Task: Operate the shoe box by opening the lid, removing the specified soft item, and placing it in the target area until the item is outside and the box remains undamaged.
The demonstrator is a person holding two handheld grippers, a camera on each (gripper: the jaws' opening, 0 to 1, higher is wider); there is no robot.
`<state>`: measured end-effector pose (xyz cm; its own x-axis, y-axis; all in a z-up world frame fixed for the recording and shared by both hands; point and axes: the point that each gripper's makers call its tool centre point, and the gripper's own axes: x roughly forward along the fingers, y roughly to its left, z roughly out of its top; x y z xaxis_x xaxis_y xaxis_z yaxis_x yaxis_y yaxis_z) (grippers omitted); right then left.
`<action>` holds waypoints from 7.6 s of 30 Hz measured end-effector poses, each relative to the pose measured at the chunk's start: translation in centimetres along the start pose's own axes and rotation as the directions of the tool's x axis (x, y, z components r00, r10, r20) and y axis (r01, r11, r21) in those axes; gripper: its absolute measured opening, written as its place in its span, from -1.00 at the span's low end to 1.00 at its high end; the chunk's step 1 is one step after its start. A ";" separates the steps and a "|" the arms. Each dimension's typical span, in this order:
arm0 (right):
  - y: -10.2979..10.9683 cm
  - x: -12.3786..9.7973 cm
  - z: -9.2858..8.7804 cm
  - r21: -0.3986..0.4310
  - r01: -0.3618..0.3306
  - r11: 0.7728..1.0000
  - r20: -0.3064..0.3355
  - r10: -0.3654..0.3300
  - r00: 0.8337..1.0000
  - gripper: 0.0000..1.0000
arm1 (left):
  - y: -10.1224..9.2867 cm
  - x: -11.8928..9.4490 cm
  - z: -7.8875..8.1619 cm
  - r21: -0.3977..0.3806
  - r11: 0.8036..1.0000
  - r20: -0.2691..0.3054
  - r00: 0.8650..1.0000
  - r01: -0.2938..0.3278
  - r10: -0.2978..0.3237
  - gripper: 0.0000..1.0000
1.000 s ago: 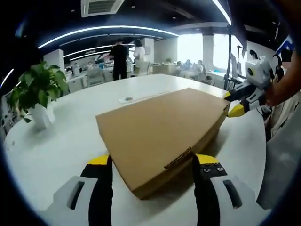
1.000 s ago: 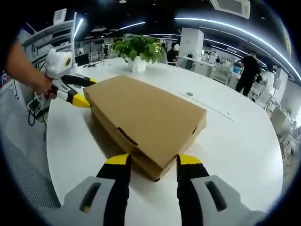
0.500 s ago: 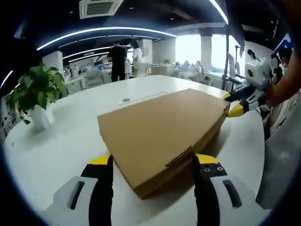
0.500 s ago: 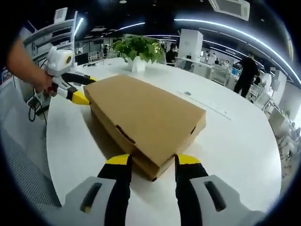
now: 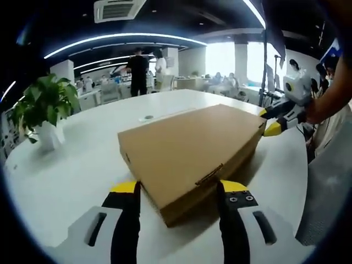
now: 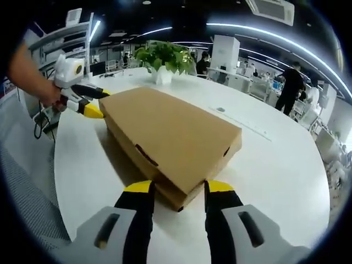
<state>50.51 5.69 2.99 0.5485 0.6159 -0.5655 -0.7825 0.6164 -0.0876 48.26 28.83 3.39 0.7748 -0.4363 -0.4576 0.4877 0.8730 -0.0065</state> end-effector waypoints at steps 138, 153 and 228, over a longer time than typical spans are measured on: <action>-7.8 -2.8 12.5 -0.121 0.231 0.965 0.174 -0.209 0.962 -0.83 | 3.5 -2.5 15.5 -0.157 0.988 0.298 0.954 0.017 0.031 0.09; -8.9 -2.5 14.1 -0.132 0.281 0.950 0.186 -0.255 0.949 -0.91 | 5.0 -1.3 17.4 -0.165 0.986 0.316 0.948 0.025 0.029 0.08; -11.4 -1.4 15.7 0.060 0.272 0.960 0.082 -0.276 0.958 -1.00 | 2.8 -1.6 0.8 -0.212 0.967 -0.262 0.962 -0.139 0.081 -0.92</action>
<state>63.22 5.48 17.65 0.7657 0.4598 -0.4498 -0.5846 0.7891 -0.1886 48.66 31.78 4.79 0.6790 -0.2916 -0.6737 0.2789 0.9514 -0.1307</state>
